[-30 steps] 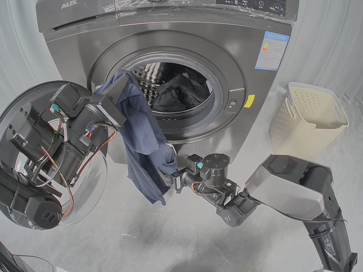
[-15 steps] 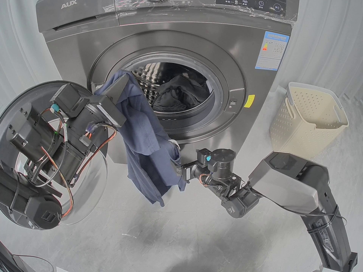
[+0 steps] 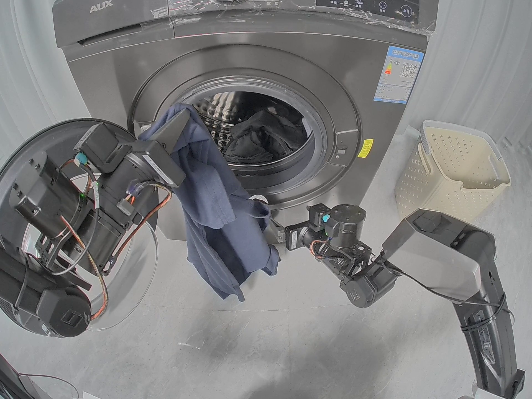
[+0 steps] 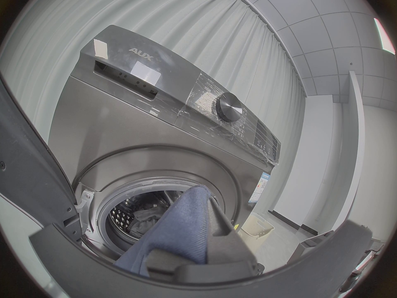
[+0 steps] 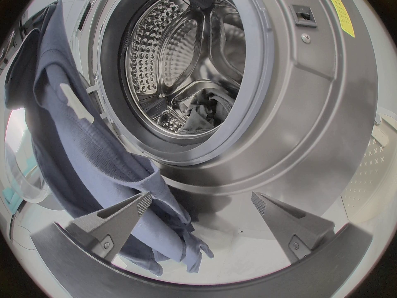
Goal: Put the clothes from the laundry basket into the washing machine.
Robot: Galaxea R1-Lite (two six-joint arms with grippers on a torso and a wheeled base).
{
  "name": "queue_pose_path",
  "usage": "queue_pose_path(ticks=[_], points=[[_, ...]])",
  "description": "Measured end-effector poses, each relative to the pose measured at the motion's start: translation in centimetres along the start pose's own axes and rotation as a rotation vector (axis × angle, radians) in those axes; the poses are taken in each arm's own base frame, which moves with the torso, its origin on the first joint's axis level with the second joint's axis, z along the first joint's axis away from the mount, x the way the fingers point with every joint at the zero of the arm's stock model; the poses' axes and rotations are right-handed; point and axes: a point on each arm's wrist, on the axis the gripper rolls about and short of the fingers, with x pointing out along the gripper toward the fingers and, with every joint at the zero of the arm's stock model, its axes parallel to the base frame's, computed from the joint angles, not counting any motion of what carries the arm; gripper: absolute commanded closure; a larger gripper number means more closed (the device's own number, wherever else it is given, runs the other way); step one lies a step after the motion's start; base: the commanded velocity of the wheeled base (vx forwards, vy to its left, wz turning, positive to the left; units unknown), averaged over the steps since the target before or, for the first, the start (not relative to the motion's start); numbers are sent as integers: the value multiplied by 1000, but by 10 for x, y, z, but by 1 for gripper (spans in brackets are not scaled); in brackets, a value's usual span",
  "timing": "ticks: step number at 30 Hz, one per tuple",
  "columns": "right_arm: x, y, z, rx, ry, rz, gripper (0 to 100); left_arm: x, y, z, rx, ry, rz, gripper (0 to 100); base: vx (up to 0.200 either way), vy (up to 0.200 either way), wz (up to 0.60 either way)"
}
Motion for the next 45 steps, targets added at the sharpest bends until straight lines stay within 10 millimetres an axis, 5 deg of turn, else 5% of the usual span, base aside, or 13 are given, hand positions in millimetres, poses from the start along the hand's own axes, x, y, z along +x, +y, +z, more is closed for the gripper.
queue_pose_path(ticks=[29,45], points=[[11,22,-38,-2,32,46,0,0,0,2,1,-7,1,100,0,0,0],[25,6,-25,3,-10,8,0,0,0,1,1,-4,0,100,0,0,0]])
